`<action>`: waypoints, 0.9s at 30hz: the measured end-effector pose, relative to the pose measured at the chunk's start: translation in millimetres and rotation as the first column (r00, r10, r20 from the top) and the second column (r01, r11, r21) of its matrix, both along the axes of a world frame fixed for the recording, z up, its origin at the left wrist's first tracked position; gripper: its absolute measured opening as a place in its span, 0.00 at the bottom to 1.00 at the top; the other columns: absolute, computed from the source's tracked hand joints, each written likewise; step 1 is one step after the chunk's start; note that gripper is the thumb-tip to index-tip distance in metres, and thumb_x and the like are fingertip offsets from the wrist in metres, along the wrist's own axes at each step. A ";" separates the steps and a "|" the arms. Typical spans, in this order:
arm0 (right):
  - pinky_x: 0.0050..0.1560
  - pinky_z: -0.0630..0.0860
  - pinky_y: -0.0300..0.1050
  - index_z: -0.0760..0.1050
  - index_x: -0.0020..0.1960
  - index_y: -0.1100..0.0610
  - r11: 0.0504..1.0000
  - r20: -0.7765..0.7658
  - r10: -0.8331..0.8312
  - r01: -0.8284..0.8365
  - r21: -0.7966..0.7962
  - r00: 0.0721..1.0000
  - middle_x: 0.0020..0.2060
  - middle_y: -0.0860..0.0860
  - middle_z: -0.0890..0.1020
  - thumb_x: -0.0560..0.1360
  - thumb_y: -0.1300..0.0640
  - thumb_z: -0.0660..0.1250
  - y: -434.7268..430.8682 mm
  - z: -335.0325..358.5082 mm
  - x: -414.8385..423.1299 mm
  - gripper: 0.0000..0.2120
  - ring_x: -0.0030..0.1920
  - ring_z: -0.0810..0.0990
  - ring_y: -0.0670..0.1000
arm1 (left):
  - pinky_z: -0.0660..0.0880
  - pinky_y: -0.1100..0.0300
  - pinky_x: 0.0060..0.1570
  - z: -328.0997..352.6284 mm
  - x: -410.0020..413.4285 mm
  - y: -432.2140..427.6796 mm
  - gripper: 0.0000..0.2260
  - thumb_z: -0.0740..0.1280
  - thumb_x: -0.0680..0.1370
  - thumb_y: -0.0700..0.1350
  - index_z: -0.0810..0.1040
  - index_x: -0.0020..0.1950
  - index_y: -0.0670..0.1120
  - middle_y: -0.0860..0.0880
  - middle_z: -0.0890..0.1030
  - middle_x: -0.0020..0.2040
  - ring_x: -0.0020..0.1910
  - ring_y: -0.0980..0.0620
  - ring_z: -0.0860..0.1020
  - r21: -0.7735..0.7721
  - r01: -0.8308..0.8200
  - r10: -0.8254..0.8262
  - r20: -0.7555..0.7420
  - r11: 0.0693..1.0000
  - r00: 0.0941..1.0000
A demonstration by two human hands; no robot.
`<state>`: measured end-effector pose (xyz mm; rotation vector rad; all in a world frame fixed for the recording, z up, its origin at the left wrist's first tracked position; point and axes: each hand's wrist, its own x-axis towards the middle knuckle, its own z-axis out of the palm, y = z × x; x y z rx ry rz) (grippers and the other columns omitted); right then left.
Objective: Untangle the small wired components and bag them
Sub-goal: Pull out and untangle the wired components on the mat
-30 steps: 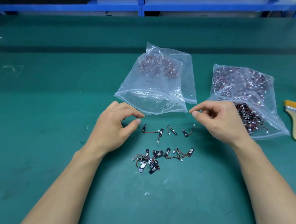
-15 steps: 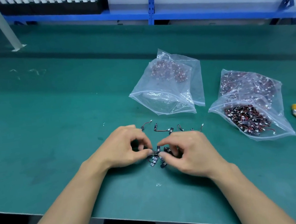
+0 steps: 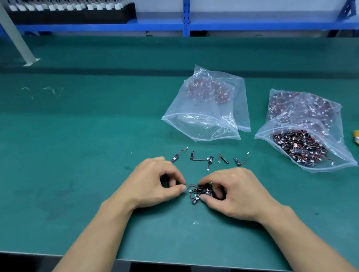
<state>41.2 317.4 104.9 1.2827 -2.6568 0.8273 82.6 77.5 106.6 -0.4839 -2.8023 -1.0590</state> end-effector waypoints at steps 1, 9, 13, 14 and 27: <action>0.36 0.77 0.47 0.82 0.50 0.45 1.000 -0.001 0.003 -0.003 -0.006 1.000 0.27 0.39 0.69 0.71 0.43 0.70 0.0 0.4 0.4 0.10 0.32 0.70 0.41 | 0.73 0.62 0.42 0.0 0.0 2.2 0.02 0.76 0.72 0.49 0.85 0.43 0.53 0.59 0.80 0.33 0.40 0.56 0.75 0.000 0.014 -0.014 0.001 1.000 1.000; 0.32 0.76 0.48 0.85 0.53 0.45 0.998 -0.008 0.056 -0.056 -0.028 0.998 0.30 0.43 0.76 0.73 0.47 0.72 0.5 0.1 2.1 0.09 0.32 0.75 0.45 | 0.74 0.58 0.39 -1.1 -1.6 -1.7 0.05 0.74 0.71 0.44 0.82 0.37 0.53 0.58 0.78 0.31 0.37 0.56 0.74 -0.088 -0.090 0.088 -0.023 0.992 0.996; 0.31 0.76 0.47 0.85 0.48 0.46 0.997 -0.006 0.061 -0.062 -0.049 0.998 0.28 0.43 0.75 0.73 0.47 0.71 2.6 0.7 1.8 0.07 0.30 0.73 0.44 | 0.75 0.56 0.39 1.3 -0.7 -13.6 0.03 0.71 0.68 0.47 0.79 0.34 0.53 0.57 0.77 0.30 0.38 0.56 0.74 -0.160 -0.210 0.211 -0.014 0.964 0.977; 0.31 0.76 0.47 0.85 0.48 0.47 0.997 -0.003 0.062 -0.062 -0.051 0.998 0.28 0.42 0.75 0.72 0.47 0.70 2.9 0.6 2.0 0.07 0.30 0.73 0.44 | 0.75 0.57 0.40 1.7 -0.3 -18.4 0.02 0.69 0.66 0.49 0.79 0.34 0.54 0.57 0.77 0.30 0.38 0.57 0.74 -0.173 -0.252 0.254 -0.014 0.952 0.967; 0.33 0.75 0.47 0.82 0.43 0.49 0.997 0.019 0.046 -0.044 -0.061 0.999 0.27 0.39 0.70 0.71 0.48 0.73 3.2 -2.6 -1.8 0.05 0.30 0.69 0.41 | 0.73 0.58 0.41 0.8 0.7 -13.3 0.07 0.74 0.72 0.53 0.79 0.39 0.55 0.59 0.76 0.35 0.42 0.57 0.72 -0.166 -0.189 0.182 -0.057 0.968 0.982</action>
